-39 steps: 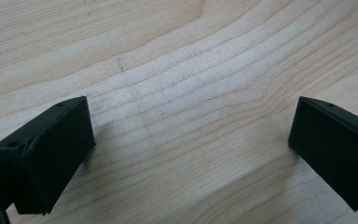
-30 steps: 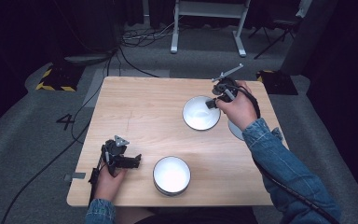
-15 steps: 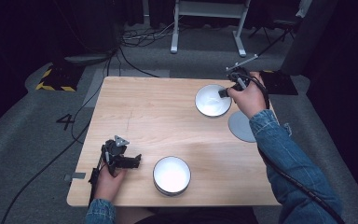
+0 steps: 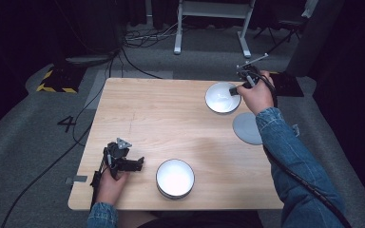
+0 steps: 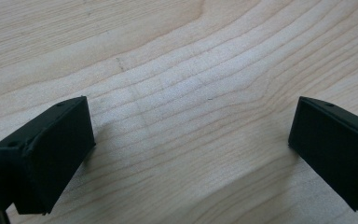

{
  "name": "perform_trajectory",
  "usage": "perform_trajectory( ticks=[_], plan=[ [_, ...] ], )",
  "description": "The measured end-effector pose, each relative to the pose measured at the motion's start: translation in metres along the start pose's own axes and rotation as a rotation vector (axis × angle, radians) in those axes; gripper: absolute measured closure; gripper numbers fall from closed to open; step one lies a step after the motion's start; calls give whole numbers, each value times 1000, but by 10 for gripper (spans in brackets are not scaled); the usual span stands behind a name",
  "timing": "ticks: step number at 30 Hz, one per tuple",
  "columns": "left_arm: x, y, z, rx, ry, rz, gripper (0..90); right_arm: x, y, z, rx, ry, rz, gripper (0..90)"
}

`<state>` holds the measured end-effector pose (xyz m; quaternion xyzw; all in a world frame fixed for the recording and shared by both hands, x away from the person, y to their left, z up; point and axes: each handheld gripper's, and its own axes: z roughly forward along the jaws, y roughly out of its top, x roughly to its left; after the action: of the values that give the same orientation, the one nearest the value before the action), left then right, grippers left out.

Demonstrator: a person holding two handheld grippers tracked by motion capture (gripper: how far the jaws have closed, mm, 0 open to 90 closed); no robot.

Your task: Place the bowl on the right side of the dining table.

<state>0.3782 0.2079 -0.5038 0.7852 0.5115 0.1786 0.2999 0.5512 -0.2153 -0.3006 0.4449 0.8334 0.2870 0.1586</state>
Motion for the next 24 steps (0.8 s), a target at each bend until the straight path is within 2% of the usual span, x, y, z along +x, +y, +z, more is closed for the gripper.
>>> perform_trajectory(
  ticks=[5,7,8,11,12,24],
  plan=[
    [0,0,0,1,0,0,2,-10,-4,-1,2,-14,32,825],
    [0,0,0,1,0,0,2,-12,-5,-2,6,-16,28,825],
    [0,0,0,1,-1,0,2,-20,-10,-3,7,-30,48,825],
    [0,0,0,0,0,0,2,-26,-13,-4,10,-33,66,824],
    [0,0,0,0,0,0,2,-32,-17,-6,13,-39,80,825],
    [0,0,0,1,0,0,2,-62,-33,-14,28,-86,172,825]
  ],
)
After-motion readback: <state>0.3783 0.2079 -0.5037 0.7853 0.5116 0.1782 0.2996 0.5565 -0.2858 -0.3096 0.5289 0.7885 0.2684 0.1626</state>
